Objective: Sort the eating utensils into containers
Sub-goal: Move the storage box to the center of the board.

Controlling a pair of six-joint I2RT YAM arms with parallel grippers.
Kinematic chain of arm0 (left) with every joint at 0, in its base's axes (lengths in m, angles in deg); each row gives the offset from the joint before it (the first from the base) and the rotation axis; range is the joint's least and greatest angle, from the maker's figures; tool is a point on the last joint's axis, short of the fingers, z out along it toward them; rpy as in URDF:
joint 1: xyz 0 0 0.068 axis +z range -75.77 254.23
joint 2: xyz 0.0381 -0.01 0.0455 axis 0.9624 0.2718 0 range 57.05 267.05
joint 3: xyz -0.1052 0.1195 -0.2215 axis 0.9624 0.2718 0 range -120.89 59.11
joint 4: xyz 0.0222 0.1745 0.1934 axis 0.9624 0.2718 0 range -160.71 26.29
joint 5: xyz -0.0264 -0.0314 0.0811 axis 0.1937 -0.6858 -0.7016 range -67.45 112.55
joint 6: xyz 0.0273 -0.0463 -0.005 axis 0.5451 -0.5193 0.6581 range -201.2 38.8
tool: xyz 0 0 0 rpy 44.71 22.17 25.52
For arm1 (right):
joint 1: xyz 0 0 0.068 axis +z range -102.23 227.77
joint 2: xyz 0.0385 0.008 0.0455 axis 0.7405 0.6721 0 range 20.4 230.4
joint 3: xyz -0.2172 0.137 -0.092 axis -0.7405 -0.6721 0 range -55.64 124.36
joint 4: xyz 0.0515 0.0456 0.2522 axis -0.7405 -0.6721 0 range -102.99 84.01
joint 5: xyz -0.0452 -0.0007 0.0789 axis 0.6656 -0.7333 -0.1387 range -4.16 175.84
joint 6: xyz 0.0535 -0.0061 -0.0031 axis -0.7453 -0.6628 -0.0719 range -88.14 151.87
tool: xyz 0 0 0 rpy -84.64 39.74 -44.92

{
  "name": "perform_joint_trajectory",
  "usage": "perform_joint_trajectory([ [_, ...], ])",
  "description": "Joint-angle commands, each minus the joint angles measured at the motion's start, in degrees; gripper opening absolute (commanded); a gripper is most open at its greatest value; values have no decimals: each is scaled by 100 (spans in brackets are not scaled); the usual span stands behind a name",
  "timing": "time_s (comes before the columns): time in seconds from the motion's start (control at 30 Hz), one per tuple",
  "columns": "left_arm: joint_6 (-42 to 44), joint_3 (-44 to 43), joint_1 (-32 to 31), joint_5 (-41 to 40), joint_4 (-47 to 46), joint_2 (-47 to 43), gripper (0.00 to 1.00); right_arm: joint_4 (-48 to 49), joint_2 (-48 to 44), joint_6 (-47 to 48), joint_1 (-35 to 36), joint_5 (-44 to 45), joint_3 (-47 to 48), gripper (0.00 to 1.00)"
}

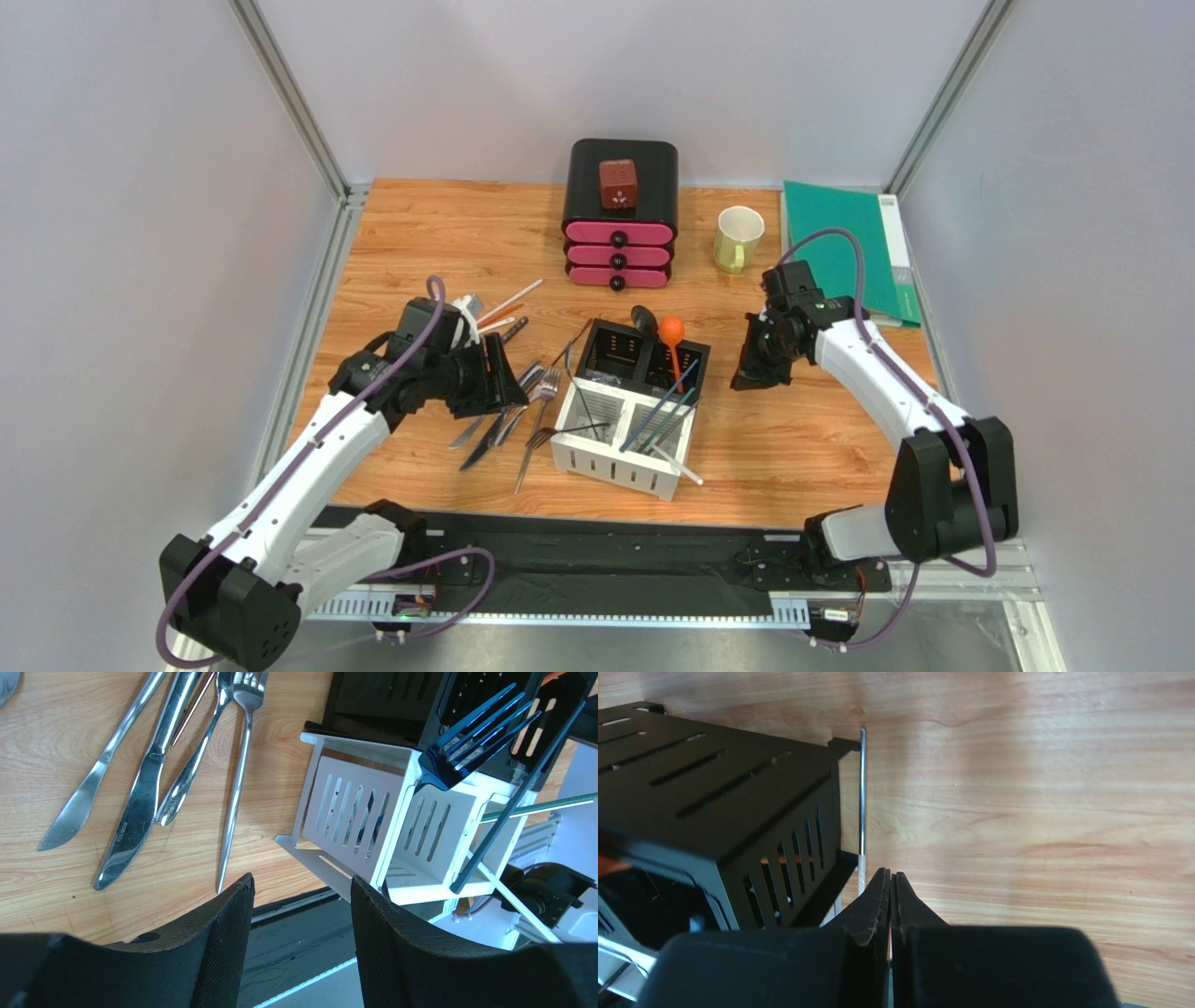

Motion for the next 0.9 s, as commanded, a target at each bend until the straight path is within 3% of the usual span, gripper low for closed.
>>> perform_joint_trajectory([
  [0.0, -189, 45, -35, -221, -249, -169, 59, 709, 641, -50, 67, -162, 687, 0],
  [0.37, -294, 142, -35, -432, -127, -318, 58, 832, 1750, -15, 190, -461, 1707, 0],
  [0.5, -303, 142, -35, -494, -82, -318, 58, 622, 1750, 116, 191, 30, 1875, 0],
  [0.87, -128, -25, -35, -520, -65, -143, 59, 322, 1268, 416, 93, -250, 1129, 0],
])
